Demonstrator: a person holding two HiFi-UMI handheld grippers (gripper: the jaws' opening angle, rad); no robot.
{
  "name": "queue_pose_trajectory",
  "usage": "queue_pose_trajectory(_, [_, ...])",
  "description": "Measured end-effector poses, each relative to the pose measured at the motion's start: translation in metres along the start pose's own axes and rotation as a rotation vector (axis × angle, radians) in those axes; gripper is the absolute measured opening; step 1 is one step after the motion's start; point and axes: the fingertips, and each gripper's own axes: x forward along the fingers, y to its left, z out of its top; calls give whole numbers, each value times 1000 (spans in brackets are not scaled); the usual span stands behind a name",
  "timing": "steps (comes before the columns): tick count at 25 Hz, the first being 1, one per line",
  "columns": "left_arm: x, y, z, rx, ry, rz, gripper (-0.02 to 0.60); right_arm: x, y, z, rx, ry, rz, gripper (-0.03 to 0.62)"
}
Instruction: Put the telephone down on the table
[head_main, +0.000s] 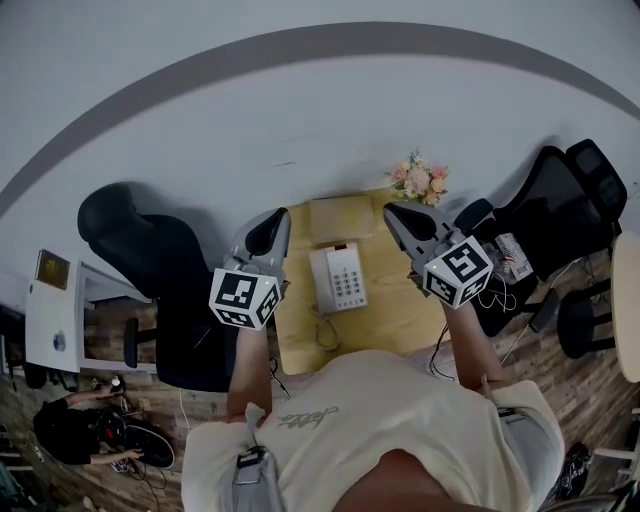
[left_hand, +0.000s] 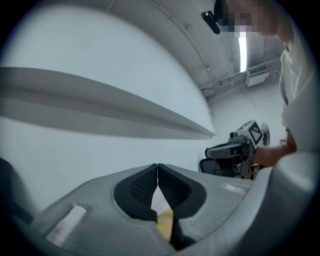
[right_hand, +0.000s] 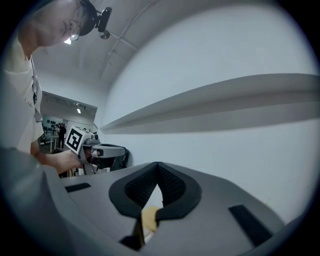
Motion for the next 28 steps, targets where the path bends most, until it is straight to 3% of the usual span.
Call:
queue_pose_trajectory(4, [-2, 0, -6, 92, 26, 67, 17, -2, -1, -2, 1, 4, -13, 2])
queue_pose_trajectory(13, [-5, 1, -25, -16, 38, 56, 17, -5, -5, -11, 26, 17, -20, 2])
queue_pose_trajectory(28, [-18, -1, -52, -32, 83, 60, 17, -10, 2, -37, 49, 75, -18, 2])
